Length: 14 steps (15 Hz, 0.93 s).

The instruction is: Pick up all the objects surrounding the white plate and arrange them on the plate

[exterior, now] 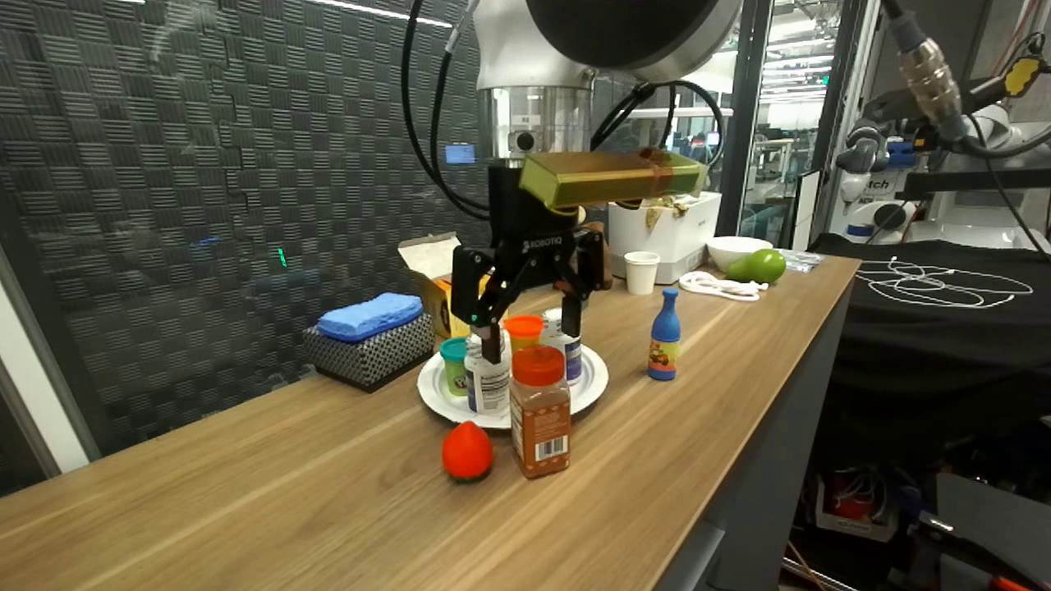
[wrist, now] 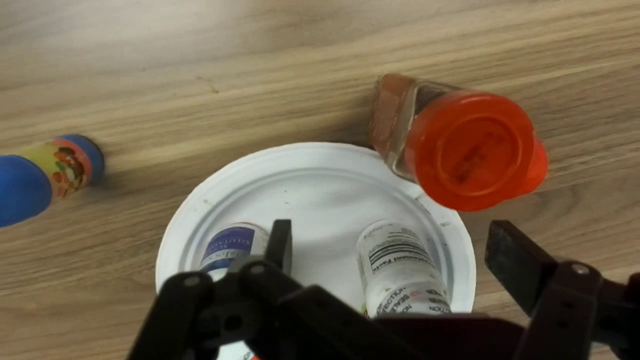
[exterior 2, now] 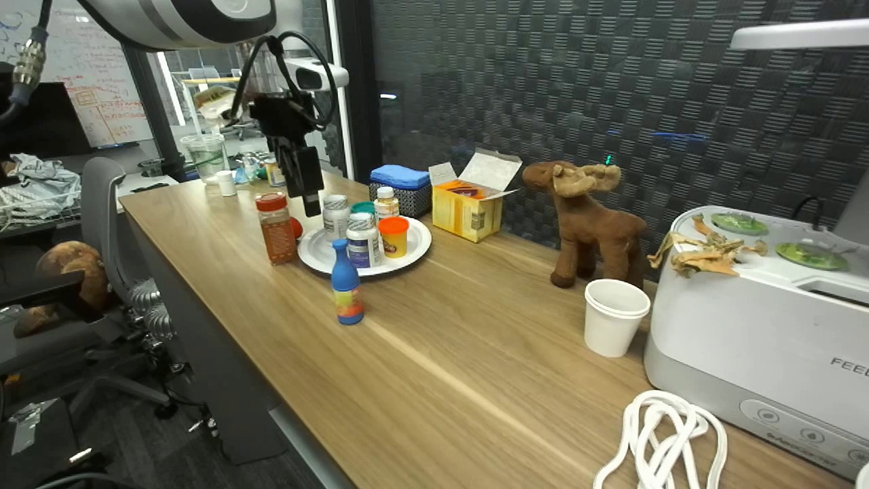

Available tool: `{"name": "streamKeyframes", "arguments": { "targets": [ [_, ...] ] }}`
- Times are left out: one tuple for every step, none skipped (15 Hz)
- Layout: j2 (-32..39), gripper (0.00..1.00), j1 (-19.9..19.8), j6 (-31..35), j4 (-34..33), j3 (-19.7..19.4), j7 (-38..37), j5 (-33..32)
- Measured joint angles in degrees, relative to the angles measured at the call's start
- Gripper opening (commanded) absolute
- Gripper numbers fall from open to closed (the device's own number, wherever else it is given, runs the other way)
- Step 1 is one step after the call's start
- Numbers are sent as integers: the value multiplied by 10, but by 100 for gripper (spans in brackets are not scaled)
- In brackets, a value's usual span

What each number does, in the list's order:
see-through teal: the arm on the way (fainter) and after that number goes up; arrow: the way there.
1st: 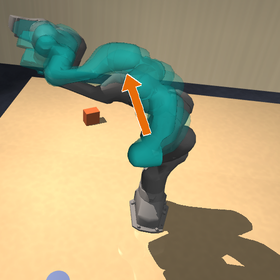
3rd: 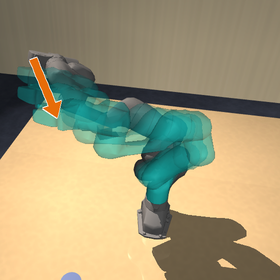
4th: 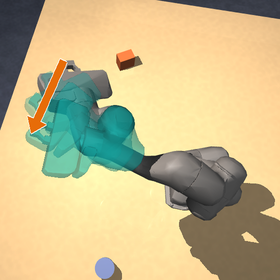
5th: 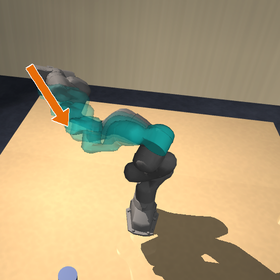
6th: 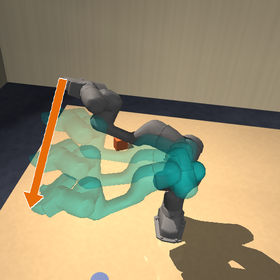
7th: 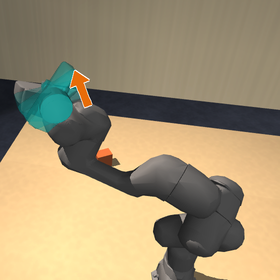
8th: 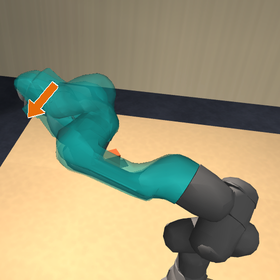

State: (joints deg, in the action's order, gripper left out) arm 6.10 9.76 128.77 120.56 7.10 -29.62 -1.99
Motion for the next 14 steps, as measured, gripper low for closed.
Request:
{"name": "streamKeyframes", "arguments": {
  "targets": [
    [0, 100, 1, -1, 0, 1, -5, 3],
    [0, 100, 1, -3, 0, 3, -9, 7],
    [0, 100, 3, -5, 0, 4, -13, 10],
    [0, 100, 4, -10, 0, 5, -17, 11],
    [0, 100, 6, -14, 0, 7, -21, 11],
    [0, 100, 8, -18, 0, 8, -25, 11],
    [-1, 100, 9, -24, 0, 9, -29, 11],
    [-4, 100, 11, -32, 0, 9, -32, 11],
    [-6, 100, 12, -37, 0, 10, -33, 13],
    [-10, 100, 13, -42, 0, 12, -33, 18],
    [-13, 100, 13, -47, 0, 14, -33, 26],
    [-16, 100, 13, -51, 0, 16, -32, 34],
    [-18, 100, 14, -55, 0, 18, -32, 39],
    [-18, 100, 15, -58, 0, 20, -31, 43]
  ]
}}
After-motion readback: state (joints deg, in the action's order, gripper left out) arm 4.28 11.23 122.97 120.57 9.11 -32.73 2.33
